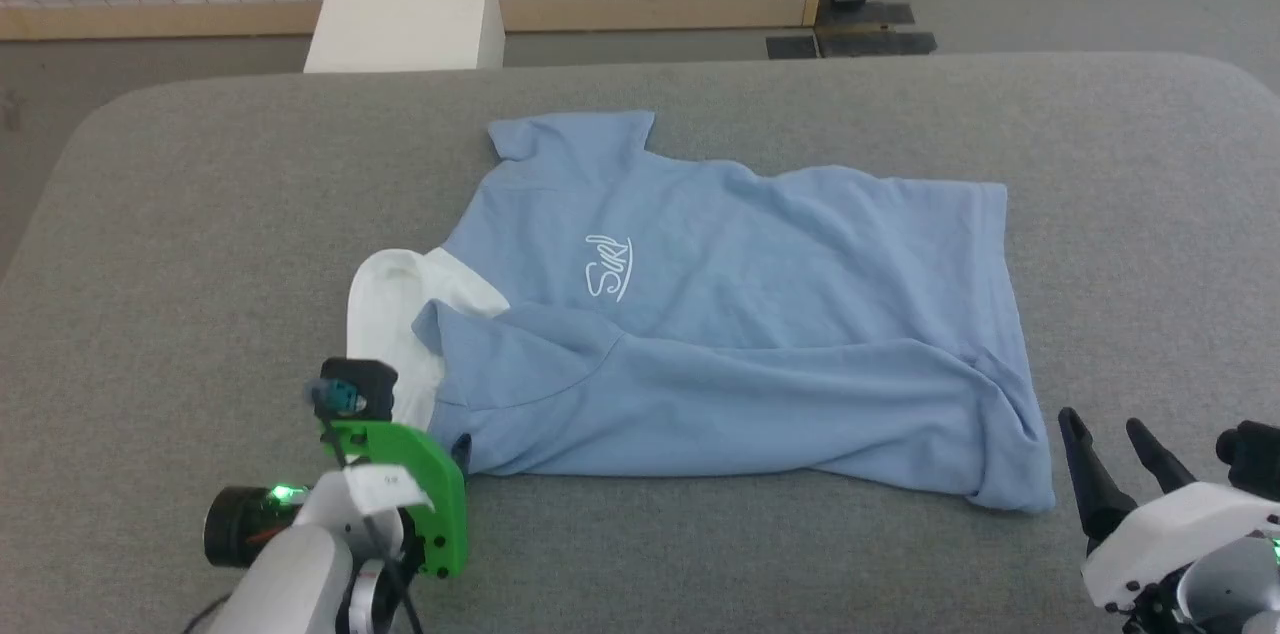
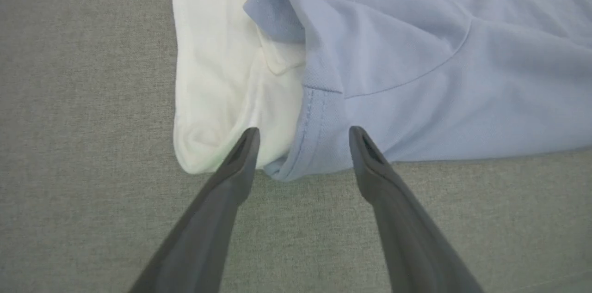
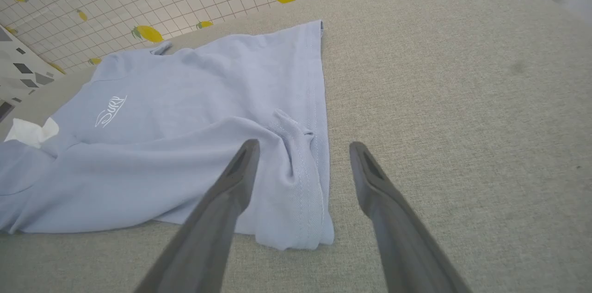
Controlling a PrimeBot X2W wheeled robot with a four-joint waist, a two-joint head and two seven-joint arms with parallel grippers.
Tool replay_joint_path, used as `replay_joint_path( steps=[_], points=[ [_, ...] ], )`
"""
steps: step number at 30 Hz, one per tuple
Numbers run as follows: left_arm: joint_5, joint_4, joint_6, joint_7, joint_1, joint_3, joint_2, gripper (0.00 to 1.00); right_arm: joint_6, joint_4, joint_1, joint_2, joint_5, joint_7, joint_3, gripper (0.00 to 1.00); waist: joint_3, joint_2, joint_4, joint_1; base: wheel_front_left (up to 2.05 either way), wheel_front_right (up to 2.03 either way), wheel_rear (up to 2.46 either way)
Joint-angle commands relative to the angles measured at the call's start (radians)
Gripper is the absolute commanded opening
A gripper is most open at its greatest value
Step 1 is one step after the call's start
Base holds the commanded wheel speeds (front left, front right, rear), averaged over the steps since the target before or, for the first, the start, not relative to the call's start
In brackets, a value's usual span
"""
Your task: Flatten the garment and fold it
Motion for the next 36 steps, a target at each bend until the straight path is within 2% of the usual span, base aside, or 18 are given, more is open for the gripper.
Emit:
replay_joint_path(
  steps=[1, 9, 14, 15, 16, 20, 23, 28, 32, 36],
  points=[
    [0.013, 0.003, 0.016, 0.05, -0.031, -0.007, 0.014, 1.0, -0.002, -0.001, -0.022, 0.006, 0.003, -0.008, 0.004, 1.0, 0.031, 0.0, -0.007, 0.0001, 0.0, 0.0, 0.0],
    [0.02, 0.071, 0.056, 0.307, -0.095, -0.043, 0.046, 1.0, -0.002, 0.007, -0.061, 0.004, 0.006, -0.016, 0.018, 1.0, 0.09, 0.0, -0.027, 0.0001, 0.0, 0.0, 0.0],
    [-0.024, 0.1, 0.07, 0.336, -0.068, -0.025, 0.03, 1.0, -0.002, 0.015, -0.078, 0.001, 0.006, -0.021, 0.023, 1.0, 0.107, 0.0, -0.035, 0.0001, 0.0, 0.0, 0.0],
    [-0.032, 0.103, 0.071, 0.328, -0.062, -0.019, 0.026, 0.31, -0.002, 0.017, -0.079, 0.0, 0.005, -0.019, 0.024, 1.0, 0.109, 0.0, -0.035, 0.0001, 0.0, 0.0, 0.0],
    [-0.039, 0.103, 0.072, 0.319, -0.056, -0.014, 0.023, 0.0, -0.002, 0.019, -0.08, -0.001, 0.003, -0.017, 0.025, 1.0, 0.111, 0.0, -0.035, 0.0001, 0.0, 0.0, 0.0],
    [-0.073, 0.096, 0.069, 0.281, -0.039, 0.012, 0.007, 0.0, -0.002, 0.023, -0.076, -0.016, -0.017, 0.006, 0.039, 1.0, 0.112, 0.0, -0.029, 0.0001, 0.0, 0.0, 0.0],
    [-0.099, 0.07, 0.07, 0.247, -0.03, 0.039, -0.002, 0.0, -0.002, 0.02, -0.072, -0.032, -0.051, 0.064, 0.058, 1.0, 0.109, 0.0, -0.026, 0.0001, 0.0, 0.0, 0.0],
    [-0.136, -0.002, 0.079, 0.195, -0.001, 0.084, -0.014, 0.0, -0.002, 0.001, -0.086, -0.039, -0.15, 0.273, 0.075, 1.0, 0.1, 0.0, -0.026, 0.0001, 0.0, 0.0, 0.0],
    [-0.137, -0.056, 0.087, 0.186, 0.023, 0.084, -0.014, 0.0, -0.002, -0.013, -0.117, -0.036, -0.24, 0.445, 0.082, 1.0, 0.103, 0.0, -0.018, 0.0001, 0.0, 0.0, 0.0],
    [-0.134, -0.091, 0.091, 0.185, 0.03, 0.079, -0.014, 0.0, -0.002, 0.003, -0.153, -0.041, -0.302, 0.557, 0.088, 1.0, 0.118, 0.0, -0.007, 0.0001, 0.0, 0.0, 0.0]
  ],
)
